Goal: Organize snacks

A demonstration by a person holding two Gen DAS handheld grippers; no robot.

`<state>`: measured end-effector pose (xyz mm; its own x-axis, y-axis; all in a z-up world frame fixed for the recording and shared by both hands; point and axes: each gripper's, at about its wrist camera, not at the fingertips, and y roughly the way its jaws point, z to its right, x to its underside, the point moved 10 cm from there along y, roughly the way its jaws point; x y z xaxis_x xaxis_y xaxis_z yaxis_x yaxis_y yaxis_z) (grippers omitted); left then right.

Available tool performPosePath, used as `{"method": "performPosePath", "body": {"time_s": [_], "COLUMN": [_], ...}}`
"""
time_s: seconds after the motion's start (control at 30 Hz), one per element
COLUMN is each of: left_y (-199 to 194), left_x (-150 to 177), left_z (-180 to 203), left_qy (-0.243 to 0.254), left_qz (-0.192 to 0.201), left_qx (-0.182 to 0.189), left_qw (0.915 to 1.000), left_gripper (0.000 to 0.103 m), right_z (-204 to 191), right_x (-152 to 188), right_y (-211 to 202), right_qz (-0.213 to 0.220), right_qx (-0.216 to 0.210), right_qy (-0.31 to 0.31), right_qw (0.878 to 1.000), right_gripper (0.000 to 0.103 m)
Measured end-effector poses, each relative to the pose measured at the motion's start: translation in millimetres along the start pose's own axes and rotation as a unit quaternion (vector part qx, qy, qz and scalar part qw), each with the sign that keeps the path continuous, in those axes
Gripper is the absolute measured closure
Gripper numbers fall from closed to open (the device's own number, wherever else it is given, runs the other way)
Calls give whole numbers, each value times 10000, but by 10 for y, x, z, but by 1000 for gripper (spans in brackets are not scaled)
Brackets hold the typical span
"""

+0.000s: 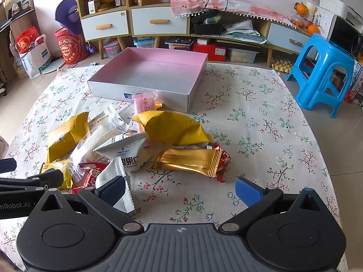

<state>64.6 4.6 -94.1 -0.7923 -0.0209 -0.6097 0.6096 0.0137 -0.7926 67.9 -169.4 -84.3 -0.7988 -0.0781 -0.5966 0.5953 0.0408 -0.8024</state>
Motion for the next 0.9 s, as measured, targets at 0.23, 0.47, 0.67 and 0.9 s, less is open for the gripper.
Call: {"method": "performPosePath", "body": {"time_s": [0.23,0.47,0.67,0.9], "left_y": [-31,9,-11,270], "left_x": [48,-44,-307,-527], "left_z": [54,-28,-80,-109], "left_qy": [22,-47,84,799], "left_qz": [11,27,325,-38], "left_qx": [-2,64,230,658], "left_qw": [10000,10000,9992,9946], "left_gripper": [0,0,0,0], "right_z": [0,2,79,121], "right_x": [3,-2,-216,-494], "right_y": [2,11,-7,107], "right_qz": [2,8,173,-79], "right_qx": [7,29,57,-263], "right_qy": [0,-39,-184,-229], "right_qw": [10000,10000,9997,9994], "right_gripper": [10,10,10,10]}}
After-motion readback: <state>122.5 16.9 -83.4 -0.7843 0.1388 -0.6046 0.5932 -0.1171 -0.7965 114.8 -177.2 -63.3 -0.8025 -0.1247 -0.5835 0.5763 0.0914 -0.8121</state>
